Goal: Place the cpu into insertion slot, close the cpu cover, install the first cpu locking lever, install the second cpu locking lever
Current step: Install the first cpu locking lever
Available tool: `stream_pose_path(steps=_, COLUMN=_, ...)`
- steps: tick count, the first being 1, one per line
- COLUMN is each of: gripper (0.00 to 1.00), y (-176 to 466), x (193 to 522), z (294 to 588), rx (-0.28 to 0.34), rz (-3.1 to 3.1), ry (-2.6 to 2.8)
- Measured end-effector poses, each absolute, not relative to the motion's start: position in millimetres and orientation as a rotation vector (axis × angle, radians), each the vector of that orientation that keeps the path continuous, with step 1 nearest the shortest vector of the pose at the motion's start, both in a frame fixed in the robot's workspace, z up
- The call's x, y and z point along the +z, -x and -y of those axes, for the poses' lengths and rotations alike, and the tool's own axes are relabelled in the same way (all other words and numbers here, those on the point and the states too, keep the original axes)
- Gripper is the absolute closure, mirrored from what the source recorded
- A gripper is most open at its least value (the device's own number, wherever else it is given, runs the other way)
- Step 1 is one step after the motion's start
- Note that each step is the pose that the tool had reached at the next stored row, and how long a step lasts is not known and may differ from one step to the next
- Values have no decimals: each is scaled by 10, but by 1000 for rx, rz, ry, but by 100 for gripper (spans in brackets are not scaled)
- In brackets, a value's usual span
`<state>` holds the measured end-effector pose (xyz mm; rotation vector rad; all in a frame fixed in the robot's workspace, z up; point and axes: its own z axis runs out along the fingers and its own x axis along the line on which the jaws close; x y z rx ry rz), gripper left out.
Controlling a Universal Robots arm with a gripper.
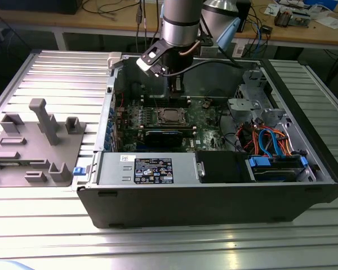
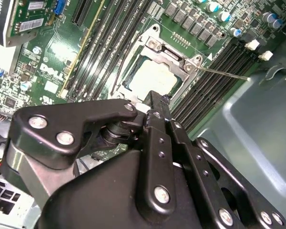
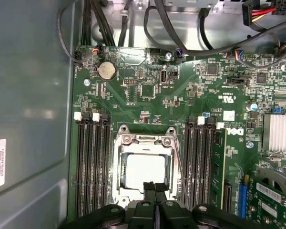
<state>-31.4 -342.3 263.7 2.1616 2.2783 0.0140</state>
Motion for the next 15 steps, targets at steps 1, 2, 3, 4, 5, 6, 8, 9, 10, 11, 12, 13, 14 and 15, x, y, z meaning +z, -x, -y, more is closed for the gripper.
stream_pose_path(steps=1, gripper=89, y=314, x=2638, z=3423, rx=14, rz=-2278, ry=-2162)
stream_pose_path(steps=2, gripper=89, y=314, x=2639, z=3422, rx=14, rz=-2279, ry=-2161)
stream_pose_path(steps=3, gripper=89, y=314, x=2639, z=3423, rx=14, rz=-2289, ry=-2150)
stream_pose_path(steps=4, gripper=89, y=314, x=2640, z=3423, rx=14, rz=-2304, ry=-2133)
stream_pose_path(steps=5, gripper=89, y=315, x=2640, z=3423, rx=14, rz=-2323, ry=-2113)
stream_pose_path(steps=6, gripper=89, y=315, x=2639, z=3422, rx=14, rz=-2343, ry=-2092)
stream_pose_path(steps=8, gripper=89, y=315, x=2639, z=3423, rx=14, rz=-2378, ry=-2051)
stream_pose_path(steps=9, gripper=89, y=315, x=2639, z=3423, rx=14, rz=-2403, ry=-2023)
stream_pose_path(steps=10, gripper=89, y=315, x=2639, z=3423, rx=14, rz=-2423, ry=-1999)
stream_pose_path(steps=11, gripper=89, y=315, x=2639, z=3423, rx=14, rz=-2444, ry=-1973)
stream_pose_path(steps=12, gripper=89, y=315, x=2638, z=3423, rx=14, rz=-2473, ry=-1937)
stream_pose_path(steps=13, gripper=89, y=315, x=2637, z=3423, rx=14, rz=-2518, ry=-1878)
stream_pose_path(steps=14, gripper=89, y=315, x=2637, z=3423, rx=14, rz=-2554, ry=-1829)
stream_pose_path(steps=15, gripper=89, y=315, x=2637, z=3423, rx=14, rz=-2579, ry=-1794)
